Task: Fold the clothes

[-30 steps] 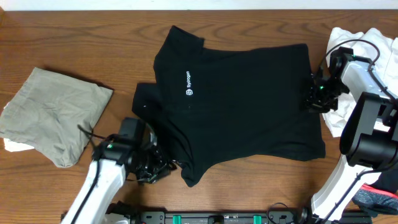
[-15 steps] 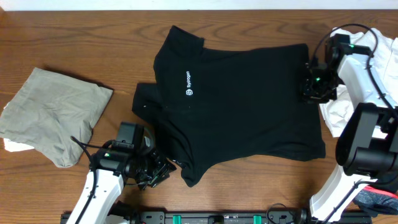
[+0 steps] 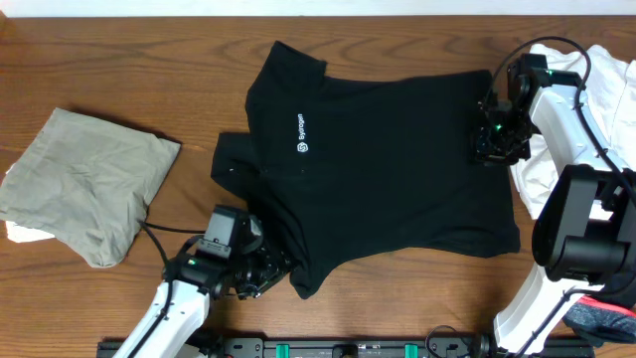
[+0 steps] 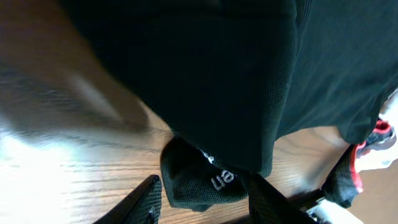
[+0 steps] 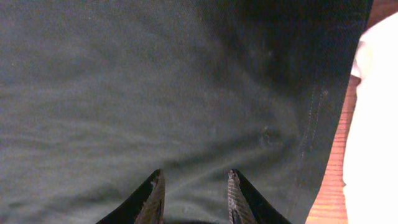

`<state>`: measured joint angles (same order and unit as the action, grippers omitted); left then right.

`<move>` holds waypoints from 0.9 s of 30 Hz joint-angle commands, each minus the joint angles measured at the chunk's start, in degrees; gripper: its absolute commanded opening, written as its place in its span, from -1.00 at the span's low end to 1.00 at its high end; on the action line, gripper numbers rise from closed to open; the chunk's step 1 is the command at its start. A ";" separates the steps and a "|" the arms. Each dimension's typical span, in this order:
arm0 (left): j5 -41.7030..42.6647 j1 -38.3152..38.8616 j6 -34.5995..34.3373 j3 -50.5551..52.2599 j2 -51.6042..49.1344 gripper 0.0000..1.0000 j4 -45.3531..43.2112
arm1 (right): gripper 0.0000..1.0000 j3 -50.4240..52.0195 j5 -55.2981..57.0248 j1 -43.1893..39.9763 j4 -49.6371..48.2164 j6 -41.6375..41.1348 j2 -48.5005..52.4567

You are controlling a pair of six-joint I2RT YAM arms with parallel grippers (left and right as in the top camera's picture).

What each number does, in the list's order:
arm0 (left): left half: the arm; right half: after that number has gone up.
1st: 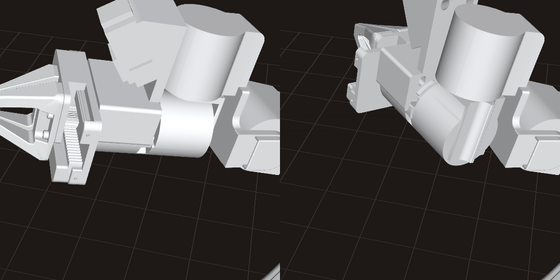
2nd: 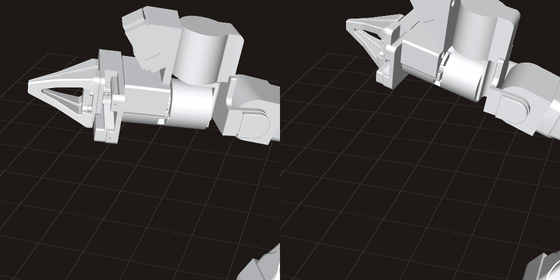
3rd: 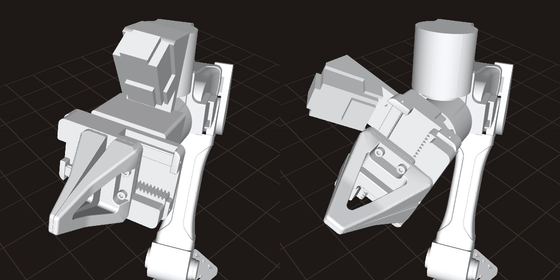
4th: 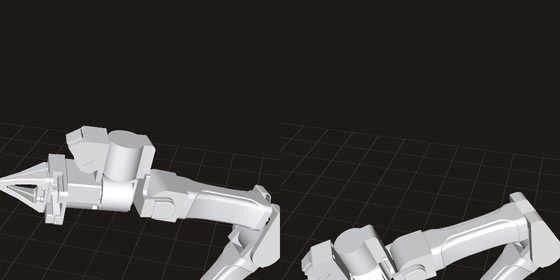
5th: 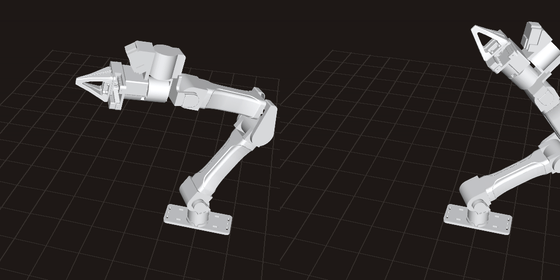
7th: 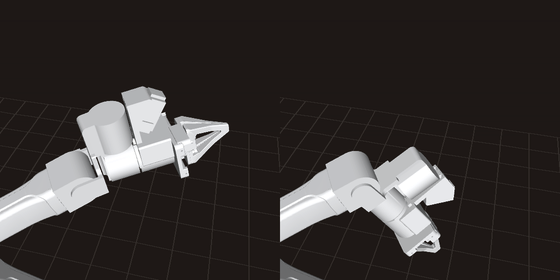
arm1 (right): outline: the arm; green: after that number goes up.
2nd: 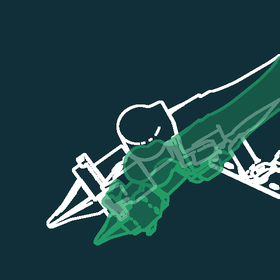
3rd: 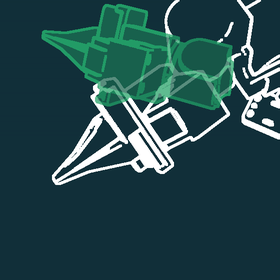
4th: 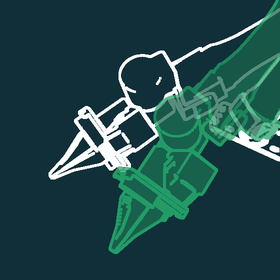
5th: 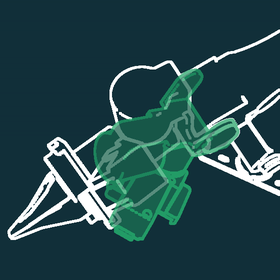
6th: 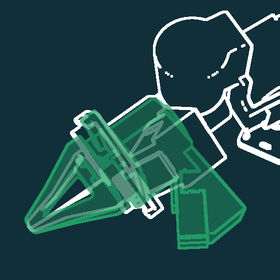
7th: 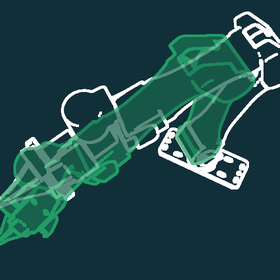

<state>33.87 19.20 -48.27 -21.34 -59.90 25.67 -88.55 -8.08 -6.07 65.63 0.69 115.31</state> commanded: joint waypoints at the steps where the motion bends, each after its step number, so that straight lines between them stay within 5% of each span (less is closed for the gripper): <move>1: -0.92 1.88 -0.31 0.33 -0.46 -0.08 -1.27 | -0.35 -0.74 0.11 0.35 0.15 0.85 -0.72; 15: -4.57 6.29 -2.05 0.35 -3.32 -0.10 -3.80 | -0.35 -0.74 0.11 0.35 0.15 0.85 -0.72; 22: -4.79 6.27 -2.19 0.35 -4.50 -0.82 -7.61 | -0.35 -0.74 0.11 0.35 0.17 0.66 -0.72; 27: 0.63 6.27 -2.21 -0.33 -3.39 -0.88 -9.11 | -0.36 -0.74 0.11 0.35 0.42 0.68 -0.72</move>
<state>30.65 25.30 -50.78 -21.12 -64.07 17.04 -88.55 -8.08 -6.09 65.80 0.69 115.31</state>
